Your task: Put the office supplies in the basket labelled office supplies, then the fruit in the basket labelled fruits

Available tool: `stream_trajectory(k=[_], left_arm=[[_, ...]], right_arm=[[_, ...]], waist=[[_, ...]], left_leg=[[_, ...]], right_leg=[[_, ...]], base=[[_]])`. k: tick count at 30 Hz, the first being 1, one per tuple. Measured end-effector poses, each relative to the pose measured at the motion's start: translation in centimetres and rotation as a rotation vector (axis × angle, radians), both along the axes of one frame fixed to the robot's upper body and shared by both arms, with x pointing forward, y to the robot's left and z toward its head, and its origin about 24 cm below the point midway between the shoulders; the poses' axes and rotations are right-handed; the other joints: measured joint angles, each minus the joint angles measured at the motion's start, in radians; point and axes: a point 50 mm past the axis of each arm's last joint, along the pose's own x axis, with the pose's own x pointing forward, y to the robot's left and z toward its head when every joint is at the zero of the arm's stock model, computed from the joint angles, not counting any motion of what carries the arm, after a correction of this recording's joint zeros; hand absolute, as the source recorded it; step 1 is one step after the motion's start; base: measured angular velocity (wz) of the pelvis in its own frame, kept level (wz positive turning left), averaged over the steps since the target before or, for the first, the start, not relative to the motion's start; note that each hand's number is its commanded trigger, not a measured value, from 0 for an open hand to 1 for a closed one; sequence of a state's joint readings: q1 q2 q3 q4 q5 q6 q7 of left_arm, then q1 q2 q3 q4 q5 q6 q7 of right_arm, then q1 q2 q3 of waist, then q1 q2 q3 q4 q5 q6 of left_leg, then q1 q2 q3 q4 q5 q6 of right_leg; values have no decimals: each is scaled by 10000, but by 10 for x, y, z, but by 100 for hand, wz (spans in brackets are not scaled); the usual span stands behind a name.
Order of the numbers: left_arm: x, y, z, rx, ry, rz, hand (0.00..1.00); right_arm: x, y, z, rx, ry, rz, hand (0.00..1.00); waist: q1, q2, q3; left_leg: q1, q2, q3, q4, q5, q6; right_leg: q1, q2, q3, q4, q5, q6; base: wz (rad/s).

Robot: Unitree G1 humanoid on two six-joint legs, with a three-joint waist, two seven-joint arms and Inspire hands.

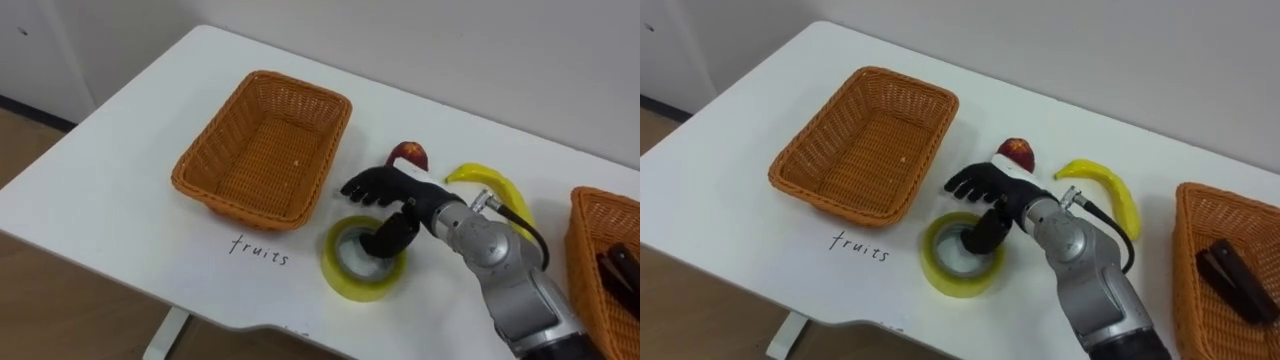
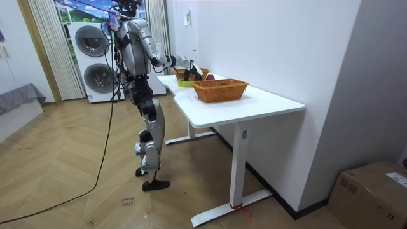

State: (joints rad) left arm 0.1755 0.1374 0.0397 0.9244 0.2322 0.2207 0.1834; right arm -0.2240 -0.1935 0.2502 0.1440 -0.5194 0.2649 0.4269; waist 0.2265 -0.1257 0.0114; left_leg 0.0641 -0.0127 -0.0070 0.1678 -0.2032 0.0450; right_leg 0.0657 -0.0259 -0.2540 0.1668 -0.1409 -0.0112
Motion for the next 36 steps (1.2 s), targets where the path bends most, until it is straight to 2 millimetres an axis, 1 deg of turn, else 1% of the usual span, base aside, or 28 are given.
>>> stream_trajectory(k=[5, 10, 20, 26, 29, 32, 34, 36], left_arm=[[0, 0, 0, 2, -11, -2, 0], [5, 0, 1, -4, -123, -32, 0], [6, 0, 1, -5, -132, -36, 0], [7, -1, 1, 3, -152, -41, 0], [5, 0, 1, 59, -149, -21, 0], [3, 3, 2, 162, -172, -17, 0], [-4, 6, 2, 162, -249, 246, 0], [-7, 9, 2, 175, -304, 567, 0]], right_arm=[[0, 0, -2, 22, 143, -31, 100], [-1, 0, -2, 40, 259, -36, 100], [-1, 0, -3, 52, 287, -40, 100], [-1, 0, -3, 127, 306, -52, 100], [-1, 0, -1, 111, 235, -34, 100], [-4, 0, 1, 228, 148, 25, 100], [-5, -2, 8, 219, -96, 113, 100], [-7, -11, 18, 346, -556, -173, 100]], waist=[[0, 2, 1], [10, 9, 4], [3, 16, 3], [-3, 86, 8], [-52, 137, -11], [-137, 98, -43], [-383, 86, -52], [-457, 73, -61]], left_leg=[[0, 0, -5, -10, -2, 2], [1, -1, -3, -3, -1, 2], [3, -1, 1, 3, 0, 1], [13, 0, 24, 6, 0, 1], [15, 2, 33, 1, 0, 1], [12, 1, 34, -4, 2, -1], [3, -4, 30, 4, 5, 4], [19, -6, 60, -1, 8, 11]], right_leg=[[-3, -1, -4, -3, 0, 0], [-2, -2, 6, -1, 0, 0], [-2, -1, 14, -1, 0, 0], [-4, 2, 46, 0, 0, 0], [-9, 1, 48, 3, 0, 0], [-9, 6, 35, 2, 0, 0], [-11, -9, 29, 0, 0, 0], [-14, -16, 42, 7, 0, 0]], base=[[0], [0], [0], [0], [0], [0], [0], [0]])
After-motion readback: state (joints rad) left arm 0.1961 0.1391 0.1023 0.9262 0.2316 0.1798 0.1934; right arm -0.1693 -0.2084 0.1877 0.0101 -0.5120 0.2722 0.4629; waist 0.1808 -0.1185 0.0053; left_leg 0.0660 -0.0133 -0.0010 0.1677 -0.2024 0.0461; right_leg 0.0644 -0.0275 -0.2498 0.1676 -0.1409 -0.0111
